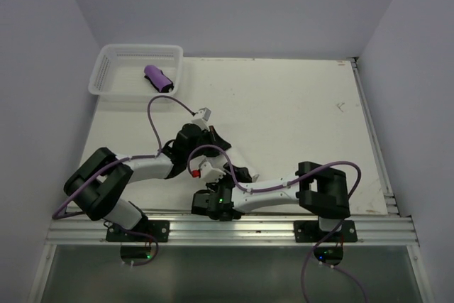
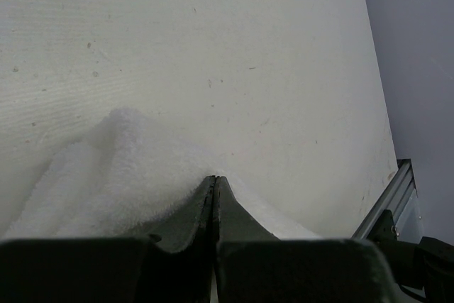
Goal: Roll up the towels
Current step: Roll the towel
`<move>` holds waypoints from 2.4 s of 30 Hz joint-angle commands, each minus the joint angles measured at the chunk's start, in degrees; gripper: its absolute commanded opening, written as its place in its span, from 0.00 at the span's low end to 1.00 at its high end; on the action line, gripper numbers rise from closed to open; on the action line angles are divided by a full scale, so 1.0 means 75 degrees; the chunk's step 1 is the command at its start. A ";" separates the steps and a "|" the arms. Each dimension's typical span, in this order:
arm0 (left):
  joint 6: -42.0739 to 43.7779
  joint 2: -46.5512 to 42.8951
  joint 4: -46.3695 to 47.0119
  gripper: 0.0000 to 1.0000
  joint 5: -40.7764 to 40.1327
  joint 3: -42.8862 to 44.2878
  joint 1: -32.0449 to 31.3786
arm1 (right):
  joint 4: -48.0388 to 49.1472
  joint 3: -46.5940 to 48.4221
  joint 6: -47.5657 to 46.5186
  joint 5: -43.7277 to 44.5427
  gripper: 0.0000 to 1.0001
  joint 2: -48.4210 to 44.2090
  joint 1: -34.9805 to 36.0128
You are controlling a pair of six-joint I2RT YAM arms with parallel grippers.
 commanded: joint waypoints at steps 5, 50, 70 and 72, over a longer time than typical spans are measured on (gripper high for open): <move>0.0252 0.0396 -0.0742 0.02 -0.0298 -0.0301 -0.0017 | 0.0277 -0.0461 0.0318 0.0175 0.66 -0.0951 0.0070; 0.0053 0.0010 -0.0051 0.00 -0.0286 -0.1578 -0.0017 | 0.6337 -0.3801 -0.0737 -0.9636 0.99 -0.3225 -0.4430; 0.0217 -0.0681 -0.0964 0.04 -0.0613 -0.1041 -0.0017 | 0.4345 -0.2466 -0.1405 -0.5569 0.54 -0.2089 -0.2310; 0.0287 -0.0856 -0.1444 0.14 -0.0823 -0.0864 0.0006 | 0.4216 -0.2290 -0.1452 -0.5311 0.48 -0.1949 -0.2158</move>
